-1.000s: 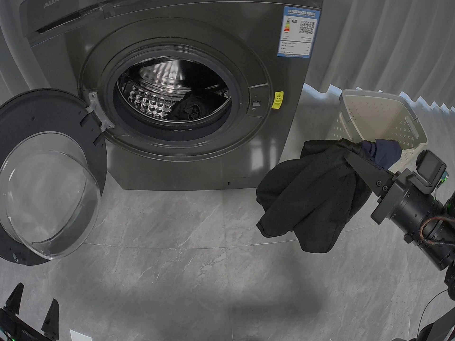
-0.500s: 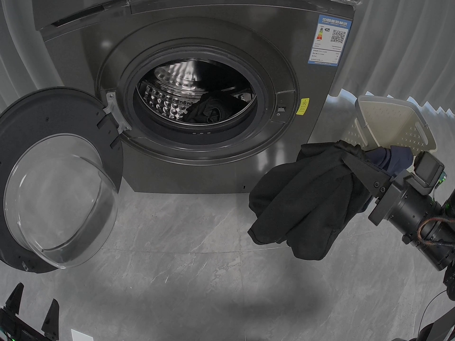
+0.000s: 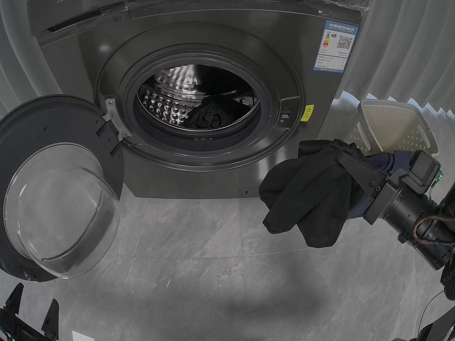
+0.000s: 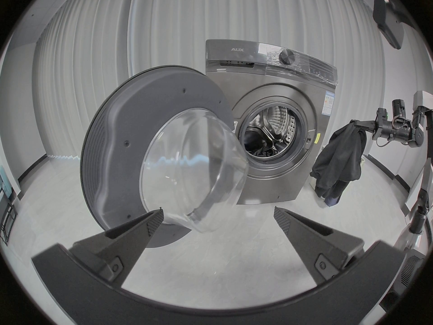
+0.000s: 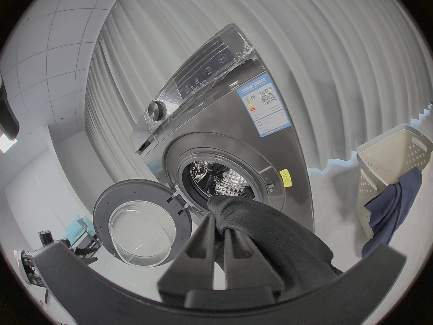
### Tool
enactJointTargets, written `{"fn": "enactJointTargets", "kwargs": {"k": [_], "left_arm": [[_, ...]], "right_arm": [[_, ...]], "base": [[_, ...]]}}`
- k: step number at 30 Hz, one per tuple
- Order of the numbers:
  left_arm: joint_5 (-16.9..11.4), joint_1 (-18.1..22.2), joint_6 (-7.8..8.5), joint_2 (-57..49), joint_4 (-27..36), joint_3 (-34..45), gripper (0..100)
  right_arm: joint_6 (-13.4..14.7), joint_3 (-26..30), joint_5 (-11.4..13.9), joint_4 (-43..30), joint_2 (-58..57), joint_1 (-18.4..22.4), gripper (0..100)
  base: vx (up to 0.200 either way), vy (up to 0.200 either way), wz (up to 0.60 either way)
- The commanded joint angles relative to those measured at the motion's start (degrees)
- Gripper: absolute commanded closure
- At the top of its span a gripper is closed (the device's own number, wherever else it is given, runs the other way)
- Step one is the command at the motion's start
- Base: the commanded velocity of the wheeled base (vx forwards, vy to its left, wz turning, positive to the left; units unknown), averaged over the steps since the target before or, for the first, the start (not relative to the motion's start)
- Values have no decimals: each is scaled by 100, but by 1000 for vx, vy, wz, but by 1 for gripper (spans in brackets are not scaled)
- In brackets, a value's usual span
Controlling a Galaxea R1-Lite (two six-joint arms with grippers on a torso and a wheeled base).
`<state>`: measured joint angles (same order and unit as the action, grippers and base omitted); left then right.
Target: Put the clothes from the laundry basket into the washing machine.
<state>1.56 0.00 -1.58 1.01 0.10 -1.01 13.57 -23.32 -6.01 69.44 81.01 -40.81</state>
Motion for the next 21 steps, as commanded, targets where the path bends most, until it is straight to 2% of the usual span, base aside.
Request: {"fn": "enactJointTargets", "kwargs": {"k": [1, 7, 13, 15, 20, 21], "left_arm": [[2, 0, 0, -57, -1, 84, 0], [2, 0, 0, -57, 8, 84, 0], [2, 0, 0, -57, -1, 92, 0], [2, 0, 0, -57, -1, 92, 0], [11, 9, 97, -66, -10, 101, 0], [11, 9, 167, -66, -10, 101, 0]], "right_arm": [[-3, -103, 3, -9, 126, -32, 100], [-118, -243, 12, 17, 258, -58, 100], [-109, -436, 3, 17, 346, -164, 100], [-109, -577, 3, 17, 451, -216, 100], [-100, -867, -5, -36, 548, -410, 100], [-109, -990, -5, -53, 627, -427, 100]], "base": [[0, 0, 0], [0, 0, 0], [-200, 0, 0], [0, 0, 0], [0, 0, 0], [0, 0, 0]]}}
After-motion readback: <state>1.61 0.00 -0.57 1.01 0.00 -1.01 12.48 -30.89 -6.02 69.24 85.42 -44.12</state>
